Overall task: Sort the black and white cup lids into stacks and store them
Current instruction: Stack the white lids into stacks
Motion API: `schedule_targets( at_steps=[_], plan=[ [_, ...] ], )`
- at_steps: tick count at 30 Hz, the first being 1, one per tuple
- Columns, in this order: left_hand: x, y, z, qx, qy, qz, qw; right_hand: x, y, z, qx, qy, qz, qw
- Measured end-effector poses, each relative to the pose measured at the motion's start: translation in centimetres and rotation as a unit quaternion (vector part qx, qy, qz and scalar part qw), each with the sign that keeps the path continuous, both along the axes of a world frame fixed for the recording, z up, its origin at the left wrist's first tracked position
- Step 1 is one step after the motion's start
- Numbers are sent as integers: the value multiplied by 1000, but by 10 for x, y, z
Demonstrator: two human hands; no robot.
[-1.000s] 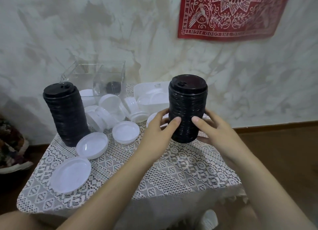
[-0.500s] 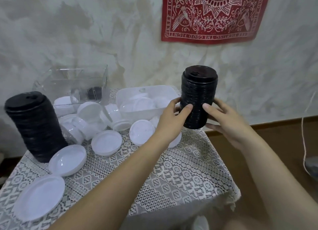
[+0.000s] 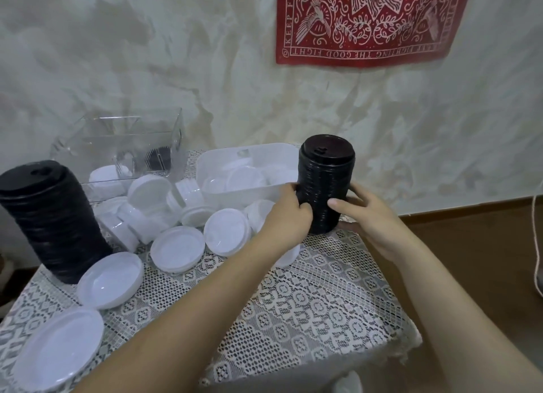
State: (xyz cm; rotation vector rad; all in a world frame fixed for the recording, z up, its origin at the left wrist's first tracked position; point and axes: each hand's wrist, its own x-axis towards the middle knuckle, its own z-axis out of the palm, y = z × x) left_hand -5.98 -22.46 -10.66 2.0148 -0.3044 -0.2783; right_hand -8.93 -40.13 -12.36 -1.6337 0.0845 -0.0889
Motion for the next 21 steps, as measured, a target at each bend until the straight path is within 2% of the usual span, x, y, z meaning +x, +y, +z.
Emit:
schedule_targets(
  at_steps=[5, 8, 11, 16, 21],
  plan=[
    [-9, 17, 11, 86, -33, -11, 996, -2, 7, -5, 0, 9, 35, 999],
    [-11, 15, 17, 102, -41, -25, 994, -3, 4, -5, 3, 13, 33, 999],
    [-12, 4, 15, 76, -26, -23, 996, -2, -5, -8, 8, 15, 14, 1000],
    [-13, -5, -2, -3, 51, -20, 998, -3, -9, -16, -16, 12, 7, 1000],
    [-14, -5, -12, -77, 73, -11, 994, 1, -7, -24, -48, 24, 9, 999]
  ],
)
